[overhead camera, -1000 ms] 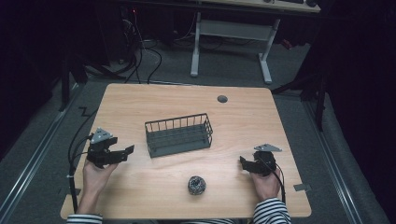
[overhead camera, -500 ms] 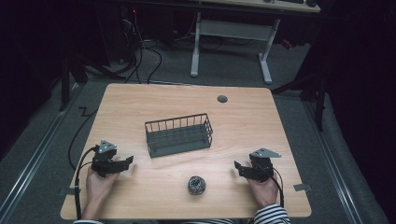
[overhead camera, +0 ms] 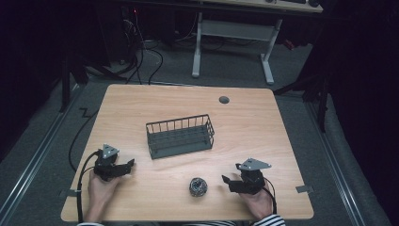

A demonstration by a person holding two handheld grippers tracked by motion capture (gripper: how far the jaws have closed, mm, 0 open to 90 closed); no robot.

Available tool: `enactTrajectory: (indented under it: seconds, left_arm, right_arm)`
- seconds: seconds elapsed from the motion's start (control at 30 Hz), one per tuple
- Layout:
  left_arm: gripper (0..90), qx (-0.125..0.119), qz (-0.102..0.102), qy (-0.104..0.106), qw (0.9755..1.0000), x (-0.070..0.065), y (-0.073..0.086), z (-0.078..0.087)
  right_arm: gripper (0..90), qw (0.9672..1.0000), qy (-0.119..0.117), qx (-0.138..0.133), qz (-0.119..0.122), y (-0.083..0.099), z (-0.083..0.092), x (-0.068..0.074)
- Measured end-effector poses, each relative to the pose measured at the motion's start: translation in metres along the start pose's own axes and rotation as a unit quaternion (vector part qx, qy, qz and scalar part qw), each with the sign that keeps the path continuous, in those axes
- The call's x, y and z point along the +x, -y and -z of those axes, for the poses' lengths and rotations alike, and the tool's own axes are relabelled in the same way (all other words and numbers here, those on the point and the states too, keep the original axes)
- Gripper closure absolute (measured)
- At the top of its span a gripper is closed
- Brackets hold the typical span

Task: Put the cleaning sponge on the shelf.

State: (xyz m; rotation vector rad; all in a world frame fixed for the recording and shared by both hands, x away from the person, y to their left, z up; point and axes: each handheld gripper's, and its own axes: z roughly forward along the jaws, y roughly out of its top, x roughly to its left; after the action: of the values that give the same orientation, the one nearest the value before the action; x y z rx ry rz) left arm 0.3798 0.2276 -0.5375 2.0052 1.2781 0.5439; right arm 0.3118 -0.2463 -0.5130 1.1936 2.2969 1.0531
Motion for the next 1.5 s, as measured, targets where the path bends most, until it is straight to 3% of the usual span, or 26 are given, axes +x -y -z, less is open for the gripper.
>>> enactTrajectory:
  seconds: [0.3, 0.63, 1.1, 1.5]
  left_arm:
    - [22.6, 0.0, 0.002, -0.003, 1.0, -0.001, 0.0, 0.0]
    - [22.7, 0.0, 0.002, -0.003, 1.0, -0.001, 0.0, 0.0]
    - [22.6, 0.0, 0.002, -0.003, 1.0, -0.001, 0.0, 0.0]
    - [22.6, 0.0, 0.003, -0.004, 1.0, -0.001, 0.0, 0.0]
  right_arm:
    - [23.6, 0.9974, -0.057, 0.002, 0.045, -0.006, -0.002, 0.031]
    - [22.0, 0.9893, -0.113, 0.01, 0.092, -0.013, -0.001, 0.063]
    - [21.8, 0.9827, -0.135, 0.034, 0.122, -0.025, -0.029, 0.087]
    - [33.7, 0.9816, -0.131, 0.051, 0.129, -0.025, -0.046, 0.088]
